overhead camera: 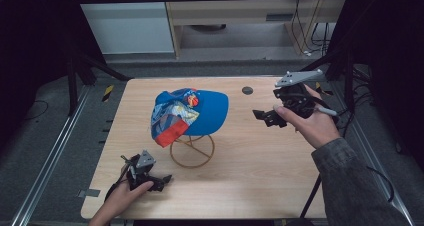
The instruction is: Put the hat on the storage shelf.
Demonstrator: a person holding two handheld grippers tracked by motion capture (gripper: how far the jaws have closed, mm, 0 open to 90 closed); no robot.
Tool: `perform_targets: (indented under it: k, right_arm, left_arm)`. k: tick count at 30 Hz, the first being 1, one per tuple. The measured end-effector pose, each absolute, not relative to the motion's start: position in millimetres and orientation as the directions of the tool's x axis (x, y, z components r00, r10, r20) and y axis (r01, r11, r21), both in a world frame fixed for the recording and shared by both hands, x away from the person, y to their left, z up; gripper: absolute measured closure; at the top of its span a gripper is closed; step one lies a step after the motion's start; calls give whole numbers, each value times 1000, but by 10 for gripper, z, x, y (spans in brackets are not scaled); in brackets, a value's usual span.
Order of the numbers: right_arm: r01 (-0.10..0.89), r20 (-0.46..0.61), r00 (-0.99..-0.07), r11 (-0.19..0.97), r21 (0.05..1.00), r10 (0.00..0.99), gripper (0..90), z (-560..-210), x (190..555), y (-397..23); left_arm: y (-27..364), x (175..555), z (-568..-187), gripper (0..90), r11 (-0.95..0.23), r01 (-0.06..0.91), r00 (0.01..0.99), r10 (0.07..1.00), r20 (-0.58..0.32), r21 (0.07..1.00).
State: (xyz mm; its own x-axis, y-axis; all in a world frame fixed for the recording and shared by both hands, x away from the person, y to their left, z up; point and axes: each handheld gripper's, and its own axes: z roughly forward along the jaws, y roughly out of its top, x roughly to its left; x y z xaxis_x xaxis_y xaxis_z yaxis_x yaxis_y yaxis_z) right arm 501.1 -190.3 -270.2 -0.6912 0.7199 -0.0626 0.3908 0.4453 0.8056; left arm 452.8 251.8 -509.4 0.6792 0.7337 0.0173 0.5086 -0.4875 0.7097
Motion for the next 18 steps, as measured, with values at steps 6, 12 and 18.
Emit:
perform_targets:
  k: [6,12,18]
  right_arm:
    - [419,-62,-668,444,792,741,83,-2905,5006,-2019]
    - [427,-67,-646,433,794,760,113,-3132,4981,-2094]
    - [430,-82,-612,418,800,787,120,-3448,4961,-2156]
  left_arm:
    - [2518,4528,-5094,0,-487,509,679,734,17,710]
    - [2518,4528,-5094,0,-487,508,679,734,18,710]
    - [2518,4528,-5094,0,-487,509,679,734,17,710]
